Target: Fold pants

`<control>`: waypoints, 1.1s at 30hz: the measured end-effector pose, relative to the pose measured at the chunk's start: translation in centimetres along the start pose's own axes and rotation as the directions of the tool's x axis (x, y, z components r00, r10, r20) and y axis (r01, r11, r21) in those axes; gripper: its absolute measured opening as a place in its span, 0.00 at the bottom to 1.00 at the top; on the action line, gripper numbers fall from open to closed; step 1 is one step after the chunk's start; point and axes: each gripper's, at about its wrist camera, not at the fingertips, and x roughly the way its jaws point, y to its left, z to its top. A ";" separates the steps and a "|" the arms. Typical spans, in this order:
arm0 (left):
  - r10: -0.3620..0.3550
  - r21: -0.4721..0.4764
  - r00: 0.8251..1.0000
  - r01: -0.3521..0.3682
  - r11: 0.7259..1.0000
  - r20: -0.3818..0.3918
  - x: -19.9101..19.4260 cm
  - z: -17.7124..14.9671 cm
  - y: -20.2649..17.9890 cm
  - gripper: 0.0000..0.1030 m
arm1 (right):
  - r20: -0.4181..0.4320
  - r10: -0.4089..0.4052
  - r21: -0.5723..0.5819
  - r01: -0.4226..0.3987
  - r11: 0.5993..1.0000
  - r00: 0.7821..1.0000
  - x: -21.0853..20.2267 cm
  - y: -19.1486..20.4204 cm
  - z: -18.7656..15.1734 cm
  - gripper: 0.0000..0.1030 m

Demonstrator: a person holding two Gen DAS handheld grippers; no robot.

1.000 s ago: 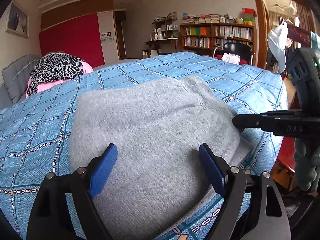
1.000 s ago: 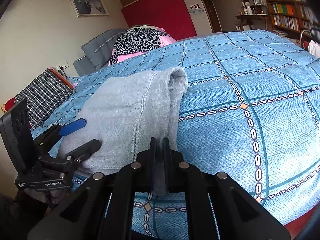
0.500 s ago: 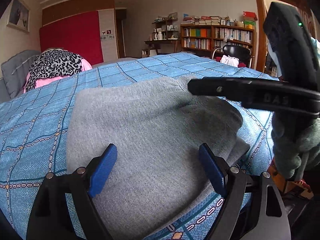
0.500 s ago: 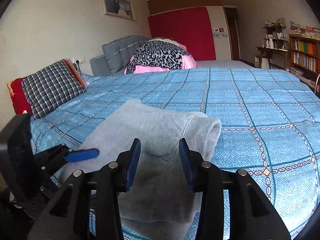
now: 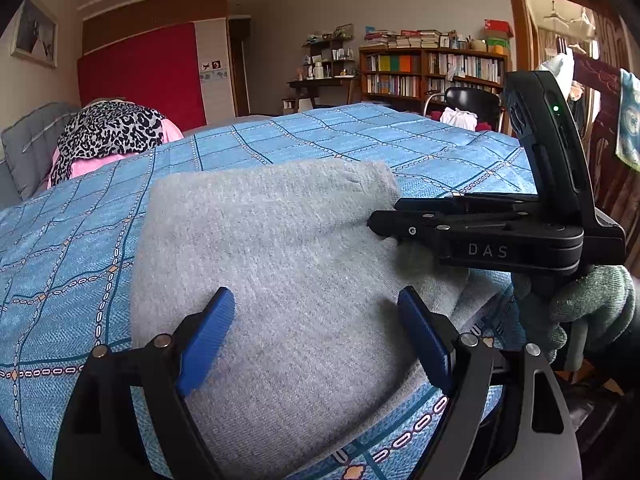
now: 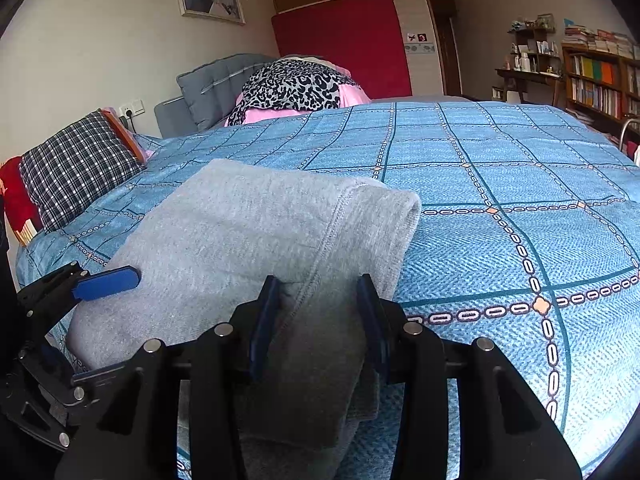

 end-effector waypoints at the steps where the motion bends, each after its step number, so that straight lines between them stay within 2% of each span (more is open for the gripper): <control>1: 0.003 0.003 1.000 -0.003 1.000 0.000 0.0 -0.1 -0.1 0.80 | 0.007 -0.004 -0.004 0.004 1.000 1.000 0.0 0.0 -0.2 0.40; 23: 0.053 0.016 0.999 -0.053 0.998 0.011 -0.6 -1.5 -0.9 0.81 | 0.052 0.002 0.016 -0.003 1.000 0.999 -0.1 -0.3 -0.9 0.40; 33: 0.046 0.036 0.999 -0.046 0.998 0.001 -2.8 -2.3 -0.8 0.81 | 0.054 0.006 0.033 -0.008 0.999 0.998 -0.3 -0.4 -0.8 0.40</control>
